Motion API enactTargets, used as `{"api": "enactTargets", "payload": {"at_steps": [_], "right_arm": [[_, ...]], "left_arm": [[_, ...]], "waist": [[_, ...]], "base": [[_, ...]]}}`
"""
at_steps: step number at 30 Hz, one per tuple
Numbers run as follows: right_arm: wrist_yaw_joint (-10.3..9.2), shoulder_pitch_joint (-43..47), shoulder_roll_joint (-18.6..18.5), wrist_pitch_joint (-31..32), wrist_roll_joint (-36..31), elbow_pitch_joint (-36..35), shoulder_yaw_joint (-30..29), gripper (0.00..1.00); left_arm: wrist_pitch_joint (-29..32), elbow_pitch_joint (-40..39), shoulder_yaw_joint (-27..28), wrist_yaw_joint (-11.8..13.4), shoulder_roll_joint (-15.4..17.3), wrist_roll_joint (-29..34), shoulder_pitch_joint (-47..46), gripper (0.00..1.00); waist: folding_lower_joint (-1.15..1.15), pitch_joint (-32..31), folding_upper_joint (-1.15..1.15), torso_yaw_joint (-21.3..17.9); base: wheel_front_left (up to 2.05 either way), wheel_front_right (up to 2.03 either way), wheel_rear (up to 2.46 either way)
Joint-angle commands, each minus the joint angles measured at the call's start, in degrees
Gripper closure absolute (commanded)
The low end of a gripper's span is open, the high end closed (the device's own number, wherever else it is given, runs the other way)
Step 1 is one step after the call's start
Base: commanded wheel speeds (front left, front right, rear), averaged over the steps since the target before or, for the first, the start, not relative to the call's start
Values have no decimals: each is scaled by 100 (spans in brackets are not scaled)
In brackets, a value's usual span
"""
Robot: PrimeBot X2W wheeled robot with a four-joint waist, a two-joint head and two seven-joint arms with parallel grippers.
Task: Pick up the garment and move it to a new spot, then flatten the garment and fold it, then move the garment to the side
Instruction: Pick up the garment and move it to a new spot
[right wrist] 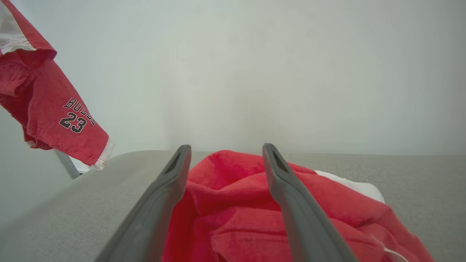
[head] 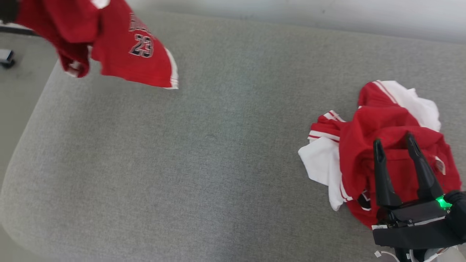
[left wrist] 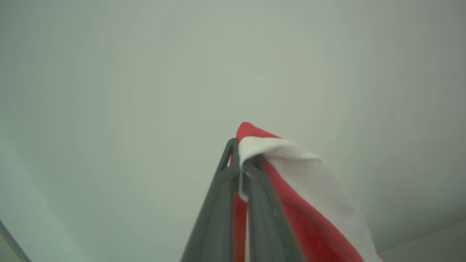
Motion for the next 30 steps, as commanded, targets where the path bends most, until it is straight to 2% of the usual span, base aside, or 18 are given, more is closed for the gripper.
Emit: {"api": "enactTargets", "payload": {"at_steps": [1, 5, 10, 18, 30], "right_arm": [[-12, -40, -49, 24, -33, -73, 22, 0], [-12, -32, -100, 94, -62, -343, 106, 0], [-12, -6, -198, 249, -136, -727, 116, 0], [-12, -34, -340, 496, -201, -1252, 61, 0], [-12, -48, -522, 786, -263, -1750, -156, 0]], "left_arm": [[-16, -46, 64, 54, 99, -49, 126, 100], [-19, -131, 275, 162, 500, -130, 299, 100], [-25, -136, 466, 288, 703, -293, 633, 100], [-24, 151, 739, 335, 299, -491, 1426, 100], [-25, 1407, 1550, 95, -794, -430, 2527, 100]], "waist": [[0, 251, 0, 167], [0, 370, 0, 96], [0, 492, 0, -36], [0, 722, 0, -257], [0, 1209, 0, -629]], "base": [[0, 0, 0], [0, 0, 0], [0, 0, 0], [0, 0, 0], [0, 0, 0]]}}
